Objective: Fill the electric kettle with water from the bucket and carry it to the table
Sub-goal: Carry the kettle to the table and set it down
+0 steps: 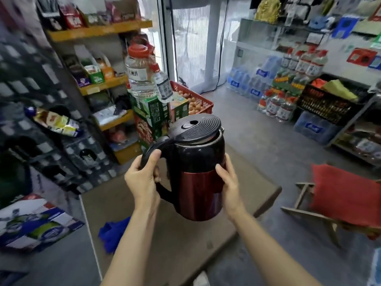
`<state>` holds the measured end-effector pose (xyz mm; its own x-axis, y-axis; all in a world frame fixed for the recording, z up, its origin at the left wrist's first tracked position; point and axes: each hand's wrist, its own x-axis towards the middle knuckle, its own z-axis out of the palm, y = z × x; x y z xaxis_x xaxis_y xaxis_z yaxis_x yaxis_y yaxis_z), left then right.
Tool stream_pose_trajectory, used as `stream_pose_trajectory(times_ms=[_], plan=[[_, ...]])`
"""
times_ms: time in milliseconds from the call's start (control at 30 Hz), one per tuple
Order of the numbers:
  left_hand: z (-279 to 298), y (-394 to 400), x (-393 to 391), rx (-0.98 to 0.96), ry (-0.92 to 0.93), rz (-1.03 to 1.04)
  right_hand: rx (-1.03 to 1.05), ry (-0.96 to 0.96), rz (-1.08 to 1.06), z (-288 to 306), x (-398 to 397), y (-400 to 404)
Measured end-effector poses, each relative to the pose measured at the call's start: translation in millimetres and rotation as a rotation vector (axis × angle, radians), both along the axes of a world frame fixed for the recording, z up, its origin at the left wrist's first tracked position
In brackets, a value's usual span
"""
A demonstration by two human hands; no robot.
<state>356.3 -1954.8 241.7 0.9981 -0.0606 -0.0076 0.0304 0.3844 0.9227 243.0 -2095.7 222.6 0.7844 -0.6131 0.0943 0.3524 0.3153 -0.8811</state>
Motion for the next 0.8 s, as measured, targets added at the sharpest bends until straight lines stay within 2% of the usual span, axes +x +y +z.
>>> stream_pose_trajectory(times_ms=[300, 567, 800], plan=[[-30, -52, 70, 0.034, 0.005, 0.105, 0.086, 0.002, 0.196, -31, 89, -69], [-78, -82, 111, 0.018, -0.037, 0.244, 0.046, 0.068, 0.33, -70, 156, -117], [-121, -96, 128, 0.007, -0.047, 0.346, 0.075, 0.078, 0.371, -115, 199, -132]])
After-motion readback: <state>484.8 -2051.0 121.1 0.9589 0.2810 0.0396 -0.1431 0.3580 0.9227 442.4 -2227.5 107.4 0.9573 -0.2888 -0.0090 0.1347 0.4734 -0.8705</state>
